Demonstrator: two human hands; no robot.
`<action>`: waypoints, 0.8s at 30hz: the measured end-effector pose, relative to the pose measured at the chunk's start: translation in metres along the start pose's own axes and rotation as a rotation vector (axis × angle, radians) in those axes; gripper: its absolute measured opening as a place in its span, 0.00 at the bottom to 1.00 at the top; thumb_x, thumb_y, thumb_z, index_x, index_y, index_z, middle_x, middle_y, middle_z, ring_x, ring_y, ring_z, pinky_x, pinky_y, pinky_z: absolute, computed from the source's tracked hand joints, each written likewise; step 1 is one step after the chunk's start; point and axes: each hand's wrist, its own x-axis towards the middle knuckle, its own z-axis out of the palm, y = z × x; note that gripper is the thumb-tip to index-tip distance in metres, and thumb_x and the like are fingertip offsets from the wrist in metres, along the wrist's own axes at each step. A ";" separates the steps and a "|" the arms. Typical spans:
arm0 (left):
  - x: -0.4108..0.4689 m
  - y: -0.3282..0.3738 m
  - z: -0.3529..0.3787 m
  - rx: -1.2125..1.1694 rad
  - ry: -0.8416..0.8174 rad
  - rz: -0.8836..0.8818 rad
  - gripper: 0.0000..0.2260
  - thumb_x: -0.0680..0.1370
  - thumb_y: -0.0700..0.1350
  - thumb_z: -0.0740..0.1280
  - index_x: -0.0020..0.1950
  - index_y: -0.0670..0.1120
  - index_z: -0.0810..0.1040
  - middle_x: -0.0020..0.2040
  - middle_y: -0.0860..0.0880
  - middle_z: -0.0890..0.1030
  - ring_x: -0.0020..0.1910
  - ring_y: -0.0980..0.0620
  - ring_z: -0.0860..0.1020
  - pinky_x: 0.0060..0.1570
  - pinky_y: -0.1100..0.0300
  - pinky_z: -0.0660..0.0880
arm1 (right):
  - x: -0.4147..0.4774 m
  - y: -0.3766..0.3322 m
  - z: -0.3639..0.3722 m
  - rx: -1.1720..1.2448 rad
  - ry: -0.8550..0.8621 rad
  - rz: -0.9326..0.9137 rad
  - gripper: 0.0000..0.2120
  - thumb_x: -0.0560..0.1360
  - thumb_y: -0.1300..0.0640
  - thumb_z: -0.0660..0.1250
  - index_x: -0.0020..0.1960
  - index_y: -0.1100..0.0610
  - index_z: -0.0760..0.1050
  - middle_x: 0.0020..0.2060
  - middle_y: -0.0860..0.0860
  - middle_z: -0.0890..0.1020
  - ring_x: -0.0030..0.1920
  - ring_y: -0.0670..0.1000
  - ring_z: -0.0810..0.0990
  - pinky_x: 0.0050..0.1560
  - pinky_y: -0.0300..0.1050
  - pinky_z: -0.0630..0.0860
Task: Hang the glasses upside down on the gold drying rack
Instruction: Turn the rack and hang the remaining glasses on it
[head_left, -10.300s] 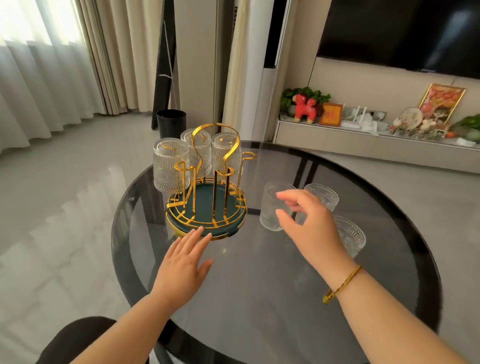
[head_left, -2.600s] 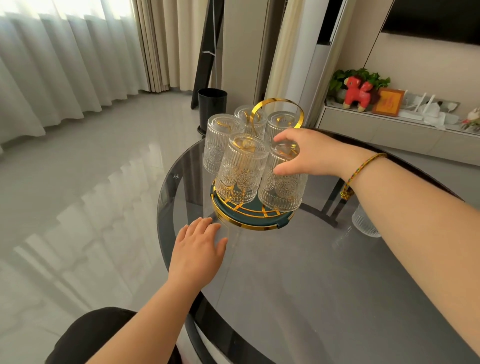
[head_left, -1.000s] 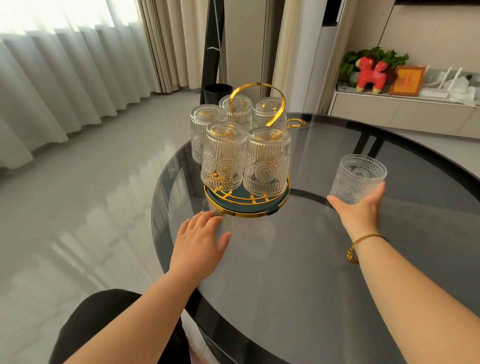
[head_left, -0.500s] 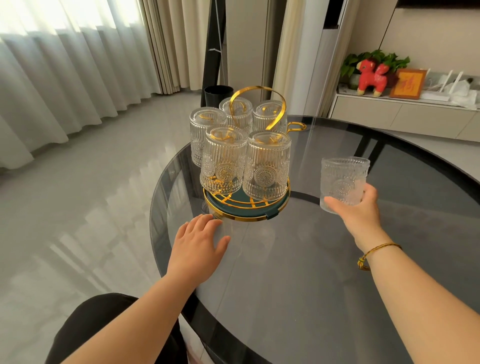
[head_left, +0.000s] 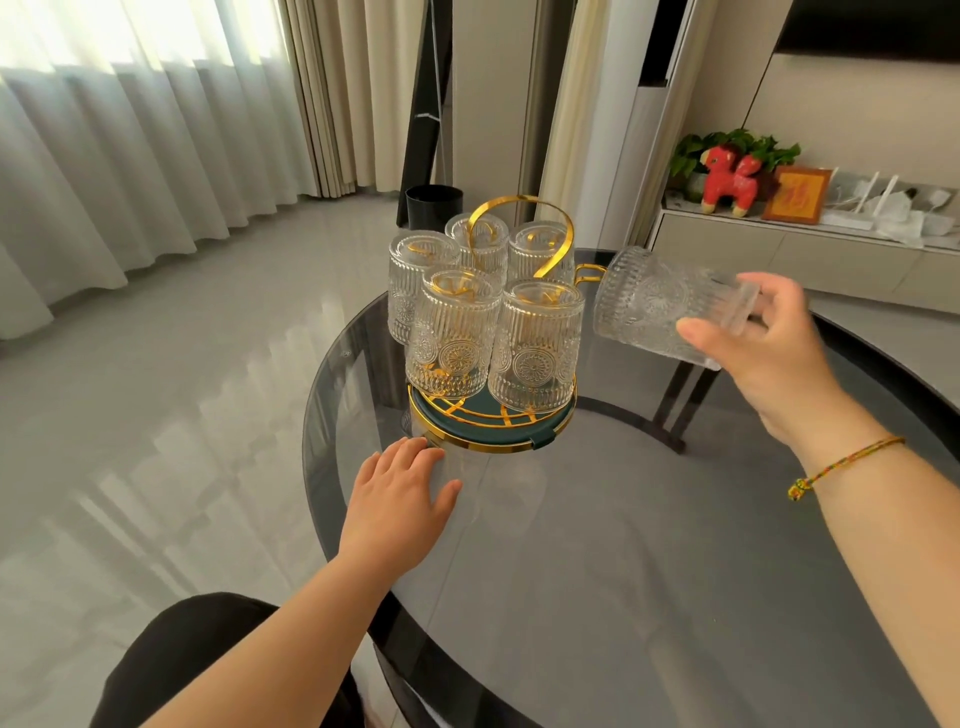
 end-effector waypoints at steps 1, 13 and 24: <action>0.000 0.000 0.000 -0.003 0.000 0.000 0.22 0.77 0.57 0.53 0.68 0.51 0.61 0.72 0.50 0.63 0.73 0.50 0.56 0.73 0.51 0.50 | 0.004 -0.005 -0.002 -0.033 -0.004 -0.010 0.28 0.65 0.55 0.71 0.60 0.53 0.62 0.56 0.49 0.67 0.58 0.51 0.70 0.56 0.46 0.70; 0.001 -0.004 0.004 -0.018 0.025 0.017 0.21 0.77 0.58 0.52 0.68 0.52 0.62 0.71 0.51 0.64 0.72 0.50 0.57 0.72 0.52 0.49 | 0.044 -0.069 0.007 -0.363 -0.135 -0.152 0.39 0.61 0.51 0.74 0.66 0.54 0.59 0.58 0.52 0.69 0.54 0.49 0.67 0.51 0.43 0.65; 0.003 -0.006 0.005 -0.020 0.009 0.006 0.21 0.77 0.57 0.51 0.68 0.52 0.61 0.72 0.51 0.63 0.73 0.51 0.55 0.73 0.51 0.47 | 0.065 -0.069 0.050 -0.590 -0.268 -0.121 0.34 0.62 0.51 0.74 0.65 0.55 0.65 0.66 0.56 0.68 0.64 0.56 0.67 0.54 0.43 0.63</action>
